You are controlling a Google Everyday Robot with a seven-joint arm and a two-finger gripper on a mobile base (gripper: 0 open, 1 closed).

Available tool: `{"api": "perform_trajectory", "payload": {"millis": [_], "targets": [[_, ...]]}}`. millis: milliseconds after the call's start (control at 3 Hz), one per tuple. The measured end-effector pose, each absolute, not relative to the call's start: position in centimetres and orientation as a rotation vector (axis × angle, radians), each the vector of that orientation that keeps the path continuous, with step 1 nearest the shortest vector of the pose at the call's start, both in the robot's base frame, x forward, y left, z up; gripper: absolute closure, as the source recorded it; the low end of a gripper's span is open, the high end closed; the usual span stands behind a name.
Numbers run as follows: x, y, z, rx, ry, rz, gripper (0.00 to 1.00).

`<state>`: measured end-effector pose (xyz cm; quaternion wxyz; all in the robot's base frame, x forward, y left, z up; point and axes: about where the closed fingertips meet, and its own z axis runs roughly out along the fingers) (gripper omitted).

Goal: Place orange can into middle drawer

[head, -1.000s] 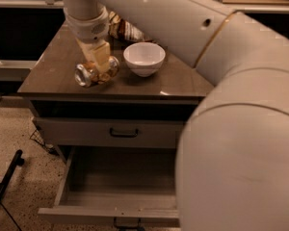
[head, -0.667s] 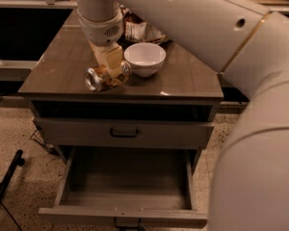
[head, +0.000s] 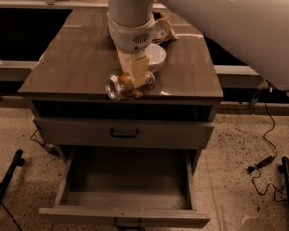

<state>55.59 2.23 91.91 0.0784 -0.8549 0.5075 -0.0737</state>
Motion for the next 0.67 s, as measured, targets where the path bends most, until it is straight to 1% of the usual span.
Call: {"api": "perform_trajectory", "payload": {"millis": [333,667], "targets": [[55.4,2.2,91.3,-2.567,1.526,-0.201,1.0],[54.4,2.4,88.1,-2.619,1.554,-0.096,1.0]]}}
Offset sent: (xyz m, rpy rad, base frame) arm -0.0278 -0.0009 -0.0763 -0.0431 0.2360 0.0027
